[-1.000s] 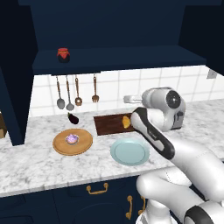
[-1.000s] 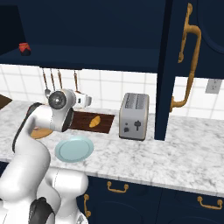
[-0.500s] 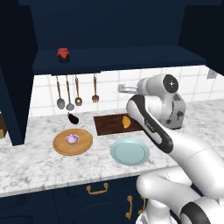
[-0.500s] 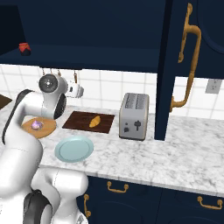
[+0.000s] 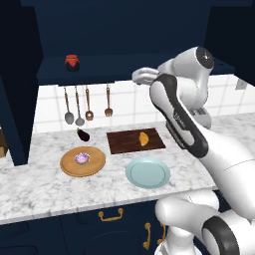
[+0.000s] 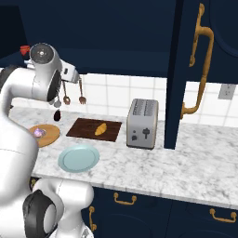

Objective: From the different types of pastries on the counter, select a croissant and place it on the cutting board. Then retrieve a jar of jam from the cabinet and place it alongside the croissant on the cutting board.

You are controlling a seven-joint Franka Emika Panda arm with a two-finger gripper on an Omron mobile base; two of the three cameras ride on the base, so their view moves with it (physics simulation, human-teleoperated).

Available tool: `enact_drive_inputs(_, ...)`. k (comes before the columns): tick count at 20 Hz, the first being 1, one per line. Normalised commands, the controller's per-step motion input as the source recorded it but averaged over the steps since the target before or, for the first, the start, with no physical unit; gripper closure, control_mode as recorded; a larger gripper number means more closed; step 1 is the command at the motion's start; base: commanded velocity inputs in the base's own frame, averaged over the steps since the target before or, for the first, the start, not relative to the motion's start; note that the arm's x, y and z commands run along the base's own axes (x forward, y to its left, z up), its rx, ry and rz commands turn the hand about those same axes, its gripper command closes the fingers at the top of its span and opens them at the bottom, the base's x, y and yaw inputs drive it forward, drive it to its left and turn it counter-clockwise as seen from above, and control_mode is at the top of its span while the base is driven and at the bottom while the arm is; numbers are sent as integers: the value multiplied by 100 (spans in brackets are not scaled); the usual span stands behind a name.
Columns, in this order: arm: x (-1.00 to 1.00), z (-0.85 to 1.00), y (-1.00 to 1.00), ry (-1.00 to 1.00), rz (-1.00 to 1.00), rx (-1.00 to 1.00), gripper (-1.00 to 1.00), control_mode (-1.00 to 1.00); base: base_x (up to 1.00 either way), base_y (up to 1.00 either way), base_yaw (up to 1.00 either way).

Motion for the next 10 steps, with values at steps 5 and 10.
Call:
enact_drive_inputs(5,28,36,32,19,8,2,-100,-100,0,0,0)
enact_drive_inputs(10,68,16,82,9,17,-10,-100,-100,0,0,0)
